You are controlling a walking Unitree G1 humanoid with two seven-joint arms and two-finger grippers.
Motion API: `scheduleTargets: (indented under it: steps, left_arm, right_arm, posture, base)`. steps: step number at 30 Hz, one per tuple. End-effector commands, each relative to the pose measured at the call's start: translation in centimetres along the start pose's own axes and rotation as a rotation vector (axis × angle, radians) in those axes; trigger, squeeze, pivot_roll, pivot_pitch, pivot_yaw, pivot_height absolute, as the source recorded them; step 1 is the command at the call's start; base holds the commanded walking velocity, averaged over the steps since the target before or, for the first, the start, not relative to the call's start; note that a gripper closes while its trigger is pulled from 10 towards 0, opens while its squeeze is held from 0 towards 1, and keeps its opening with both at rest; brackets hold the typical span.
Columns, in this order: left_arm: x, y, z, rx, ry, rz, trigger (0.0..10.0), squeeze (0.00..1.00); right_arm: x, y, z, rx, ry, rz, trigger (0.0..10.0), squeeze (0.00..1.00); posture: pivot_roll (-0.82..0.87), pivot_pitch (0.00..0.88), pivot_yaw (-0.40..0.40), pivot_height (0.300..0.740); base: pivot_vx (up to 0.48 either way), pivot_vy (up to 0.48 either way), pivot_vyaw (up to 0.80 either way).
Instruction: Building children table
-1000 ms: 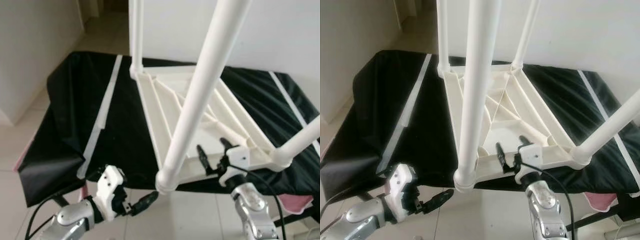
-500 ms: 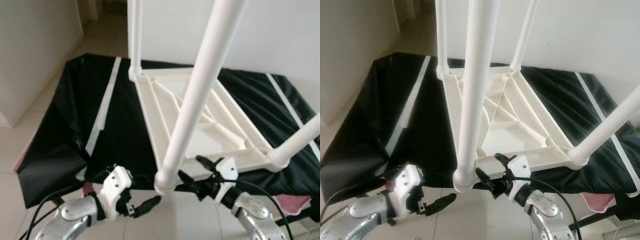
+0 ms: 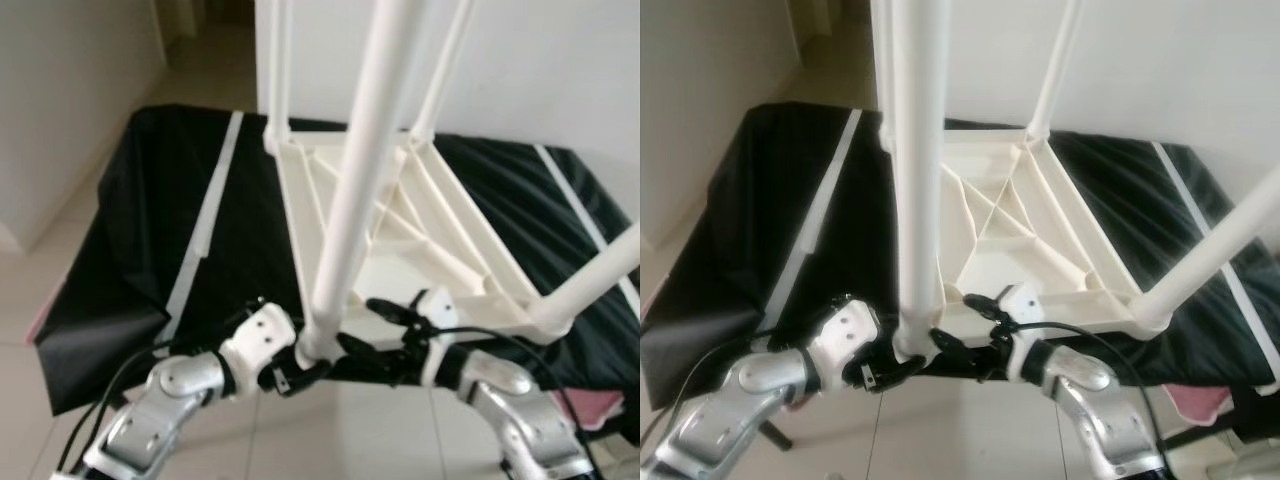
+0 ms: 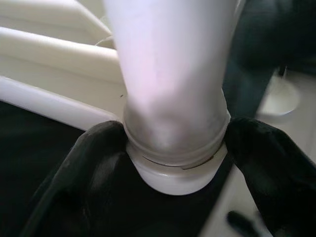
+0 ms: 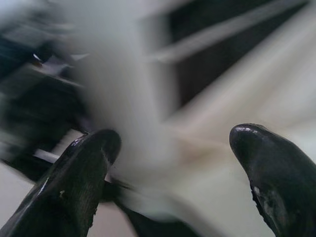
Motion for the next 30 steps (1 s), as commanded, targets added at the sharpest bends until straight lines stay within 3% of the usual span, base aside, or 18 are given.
scheduleTargets:
  steps: [1, 2, 3, 5, 6, 7, 9, 18, 20, 25, 30]
  left_arm:
    - [1.7, 0.0, -1.4, 0.047, 0.03, 0.233, 10.0, 0.0]
    - [2.0, 0.9, -1.6, 0.062, 0.014, 0.218, 10.0, 0.0]
    - [2.0, 0.9, -1.6, 0.062, 0.014, 0.218, 10.0, 0.0]
    - [2.4, 2.9, -1.9, 0.102, -0.015, 0.189, 10.0, 0.0]
    - [2.4, 2.9, -1.9, 0.102, -0.015, 0.189, 10.0, 0.0]
    - [2.0, 4.2, -2.0, 0.132, -0.046, 0.147, 10.0, 0.0]
    - [1.8, 4.4, -2.0, 0.137, -0.058, 0.137, 10.0, 0.0]
    - [-0.7, 3.1, -1.5, 0.089, -0.021, 0.085, 10.0, 0.0]
    - [-1.3, 2.5, -1.0, 0.052, -0.013, 0.071, 10.0, 0.0]
    - [-1.8, 2.0, -0.8, 0.035, 0.022, 0.048, 10.0, 0.0]
    - [-4.4, 1.6, -0.4, 0.009, 0.081, -0.085, 10.0, 0.0]
  right_arm:
    - [1.0, -0.8, -0.2, 0.001, -0.003, 0.06, 10.0, 0.0]
    - [1.4, -1.7, -0.2, -0.01, -0.018, 0.077, 10.0, 0.0]
    - [1.4, -1.7, -0.2, -0.01, -0.018, 0.077, 10.0, 0.0]
    - [1.7, -3.3, -0.1, -0.023, -0.034, 0.094, 10.0, 0.0]
    - [1.7, -3.3, -0.1, -0.023, -0.034, 0.094, 10.0, 0.0]
    - [1.8, -3.9, 0.2, -0.036, -0.039, 0.102, 10.0, 0.0]
    - [1.7, -3.9, 0.4, -0.043, -0.045, 0.099, 10.0, 0.0]
    - [-0.5, -0.9, 0.6, -0.041, 0.001, -0.023, 10.0, 0.0]
    - [-1.7, 0.5, 0.7, -0.047, 0.035, -0.125, 10.0, 0.0]
    - [-2.7, 1.4, 0.7, -0.059, 0.044, -0.219, 10.0, 0.0]
    - [-3.2, 2.7, 0.4, -0.072, 0.023, -0.323, 10.0, 0.0]
  posture:
    - [0.04, 0.072, -0.076, 0.74]
    - [0.05, 0.074, -0.08, 0.74]
    - [0.05, 0.074, -0.08, 0.74]
    - [0.05, 0.074, -0.085, 0.74]
    - [0.05, 0.074, -0.085, 0.74]
    - [0.07, 0.076, -0.096, 0.74]
    - [0.07, 0.076, -0.096, 0.74]
    - [0.07, 0.075, -0.098, 0.74]
    - [0.07, 0.074, -0.093, 0.74]
    - [0.07, 0.073, -0.088, 0.74]
    - [0.06, 0.059, -0.084, 0.74]
  base:
    - [0.0, 0.0, 0.0]
    - [0.0, 0.0, 0.0]
    - [0.0, 0.0, 0.0]
    - [0.0, 0.0, 0.0]
    - [0.0, 0.0, 0.0]
    - [0.0, 0.0, 0.0]
    - [0.0, 0.0, 0.0]
    - [0.0, 0.0, 0.0]
    - [0.0, 0.0, 0.0]
    - [0.0, 0.0, 0.0]
    - [0.0, 0.0, 0.0]
Point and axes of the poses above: a point about 5 cm out from each wrist's last joint towards the gripper, its own y axis pointing back from the gripper into the wrist, its own z axis along the axis of the wrist's last joint, x = y × z, the point moved 4 cm from there along -y, pointing out of the wrist towards the gripper, and after that the axes turned 4 degrees about y, right-handed, at the moved point
